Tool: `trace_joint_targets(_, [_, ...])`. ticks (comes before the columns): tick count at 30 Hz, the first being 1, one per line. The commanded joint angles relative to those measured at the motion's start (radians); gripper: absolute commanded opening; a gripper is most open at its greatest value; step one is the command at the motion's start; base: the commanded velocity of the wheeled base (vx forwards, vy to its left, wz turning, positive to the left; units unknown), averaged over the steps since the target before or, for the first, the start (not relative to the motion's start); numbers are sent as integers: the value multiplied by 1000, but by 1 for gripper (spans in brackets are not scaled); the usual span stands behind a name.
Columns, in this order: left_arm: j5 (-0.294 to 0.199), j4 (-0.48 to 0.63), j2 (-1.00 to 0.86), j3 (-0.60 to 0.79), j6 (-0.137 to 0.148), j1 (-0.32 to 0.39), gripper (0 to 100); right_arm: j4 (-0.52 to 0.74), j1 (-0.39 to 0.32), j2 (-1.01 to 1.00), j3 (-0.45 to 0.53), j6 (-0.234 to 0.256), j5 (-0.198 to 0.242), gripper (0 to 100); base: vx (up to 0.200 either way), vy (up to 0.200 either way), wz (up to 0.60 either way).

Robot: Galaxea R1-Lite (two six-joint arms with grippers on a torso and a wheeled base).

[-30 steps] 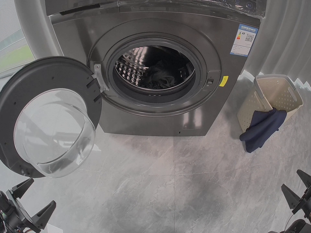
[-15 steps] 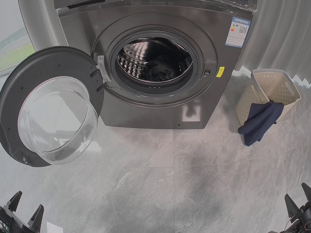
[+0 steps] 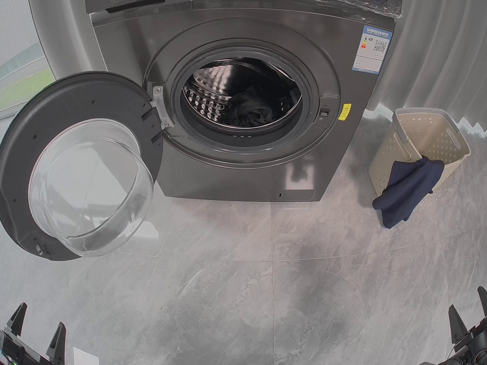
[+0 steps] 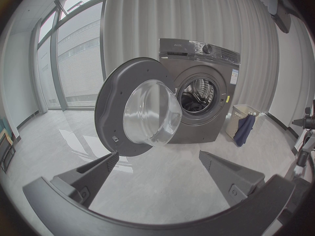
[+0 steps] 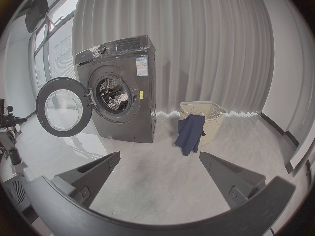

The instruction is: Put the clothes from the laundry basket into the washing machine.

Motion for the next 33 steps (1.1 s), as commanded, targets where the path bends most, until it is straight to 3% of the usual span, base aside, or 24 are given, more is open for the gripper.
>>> trace_joint_targets(1, [10, 0, -21, 16, -18, 11, 100, 0, 4, -28, 18, 8, -24, 100, 0, -200, 0])
trace_joint_targets(13, [18, -2, -21, 16, -39, 10, 100, 0, 9, -30, 18, 8, -15, 100, 0, -200, 0])
trace_joint_targets(33, [15, 0, -21, 16, -36, 10, 100, 2, 13, -31, 18, 10, -10, 100, 0, -200, 0])
